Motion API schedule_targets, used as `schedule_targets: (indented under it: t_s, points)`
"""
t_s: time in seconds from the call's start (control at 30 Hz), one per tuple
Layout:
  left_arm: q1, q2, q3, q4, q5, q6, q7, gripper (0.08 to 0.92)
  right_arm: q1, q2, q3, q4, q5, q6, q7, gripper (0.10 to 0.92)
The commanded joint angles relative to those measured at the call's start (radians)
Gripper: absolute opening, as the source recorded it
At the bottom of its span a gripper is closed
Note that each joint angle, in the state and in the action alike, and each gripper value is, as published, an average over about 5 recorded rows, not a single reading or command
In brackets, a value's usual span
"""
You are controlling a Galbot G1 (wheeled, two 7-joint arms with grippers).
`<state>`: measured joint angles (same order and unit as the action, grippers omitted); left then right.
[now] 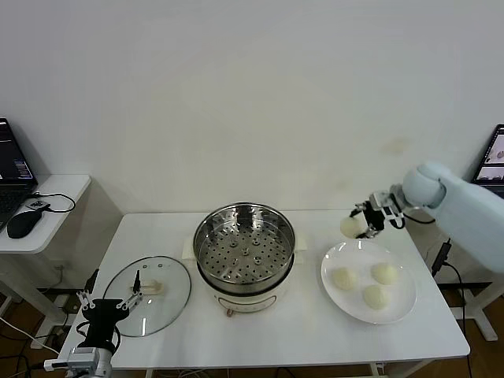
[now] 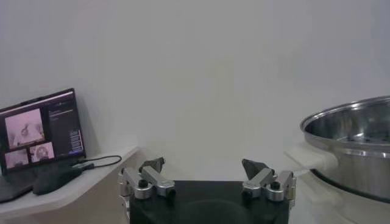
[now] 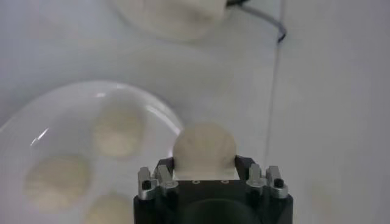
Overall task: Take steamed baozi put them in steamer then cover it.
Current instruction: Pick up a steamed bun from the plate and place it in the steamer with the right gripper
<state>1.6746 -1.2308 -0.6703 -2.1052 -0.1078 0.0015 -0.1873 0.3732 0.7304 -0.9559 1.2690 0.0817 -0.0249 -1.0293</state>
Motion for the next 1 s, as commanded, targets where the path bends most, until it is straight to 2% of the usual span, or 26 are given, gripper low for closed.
schedule_targets:
  t_s: [0.03,0.23,0.5,1.0]
  points:
    - [-0.002,0.003,-0.001,0.001,-0.009,0.0,0.001,0.823,0.244,0.185,-0.199,-0.005,0.137,0.027,0.034,0.626]
    - [-0.001,0.005,-0.018,0.011,-0.02,-0.001,0.001,0.823,0.238,0.363,-0.224,-0.046,0.129,0.077,0.07,0.628]
    - [0.003,-0.006,-0.04,0.014,-0.025,-0.003,0.0,0.823,0.204,0.531,-0.261,-0.102,0.026,0.182,0.087,0.628]
    - [0.003,-0.027,-0.064,0.01,-0.031,-0.004,-0.002,0.823,0.069,0.578,-0.319,-0.188,-0.227,0.384,0.132,0.636]
